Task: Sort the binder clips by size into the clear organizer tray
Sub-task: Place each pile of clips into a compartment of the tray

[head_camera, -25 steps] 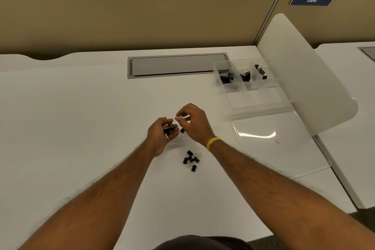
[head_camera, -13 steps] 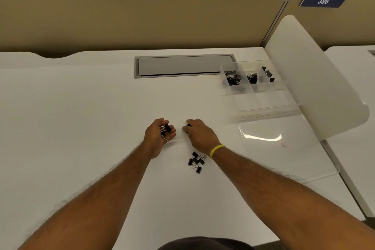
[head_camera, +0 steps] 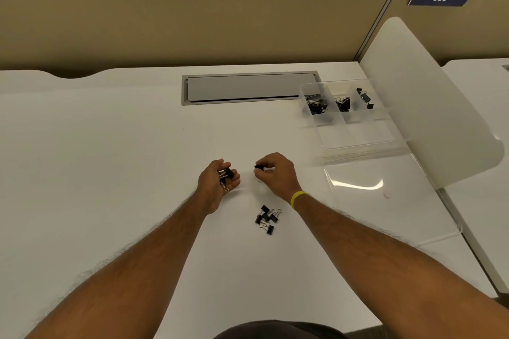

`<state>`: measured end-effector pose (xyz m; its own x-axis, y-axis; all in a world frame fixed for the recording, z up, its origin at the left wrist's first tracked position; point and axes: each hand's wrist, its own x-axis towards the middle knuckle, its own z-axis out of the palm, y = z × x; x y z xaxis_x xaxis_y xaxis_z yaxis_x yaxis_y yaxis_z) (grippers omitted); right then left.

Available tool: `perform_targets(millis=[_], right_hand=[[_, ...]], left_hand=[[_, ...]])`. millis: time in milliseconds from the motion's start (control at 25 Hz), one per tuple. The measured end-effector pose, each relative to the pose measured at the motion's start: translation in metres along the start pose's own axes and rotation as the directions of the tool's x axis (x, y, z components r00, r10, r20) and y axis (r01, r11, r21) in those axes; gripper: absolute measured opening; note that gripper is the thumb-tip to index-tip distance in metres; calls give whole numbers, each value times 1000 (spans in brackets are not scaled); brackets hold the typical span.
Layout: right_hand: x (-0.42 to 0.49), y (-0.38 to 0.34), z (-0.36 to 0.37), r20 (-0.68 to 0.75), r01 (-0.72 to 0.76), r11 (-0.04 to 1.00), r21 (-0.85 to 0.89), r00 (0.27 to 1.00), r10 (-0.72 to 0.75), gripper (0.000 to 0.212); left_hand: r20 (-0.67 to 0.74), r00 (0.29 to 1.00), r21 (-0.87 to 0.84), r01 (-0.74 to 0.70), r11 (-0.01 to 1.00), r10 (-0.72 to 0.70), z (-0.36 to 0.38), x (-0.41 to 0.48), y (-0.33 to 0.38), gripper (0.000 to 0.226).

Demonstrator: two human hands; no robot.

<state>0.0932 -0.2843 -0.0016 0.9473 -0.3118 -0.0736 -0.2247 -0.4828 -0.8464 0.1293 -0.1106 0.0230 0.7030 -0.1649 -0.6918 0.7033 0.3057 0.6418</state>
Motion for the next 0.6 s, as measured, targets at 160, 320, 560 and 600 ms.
perform_targets(millis=[160, 320, 560, 600], right_hand=[[-7, -19, -6, 32, -95, 954, 285, 995, 90, 17], [-19, -30, -2, -27, 72, 958, 279, 997, -67, 17], [-23, -29, -15, -144, 255, 961, 111, 960, -238, 26], [-23, -29, -19, -154, 237, 963, 127, 964, -217, 27]], left_hand=[[51, 999, 9, 20, 1000, -21, 11, 0, -4, 32], [167, 984, 1, 56, 998, -56, 33, -4, -7, 44], [295, 954, -64, 81, 995, -59, 83, -16, -4, 36], [300, 952, -56, 75, 996, -55, 94, -18, -5, 35]])
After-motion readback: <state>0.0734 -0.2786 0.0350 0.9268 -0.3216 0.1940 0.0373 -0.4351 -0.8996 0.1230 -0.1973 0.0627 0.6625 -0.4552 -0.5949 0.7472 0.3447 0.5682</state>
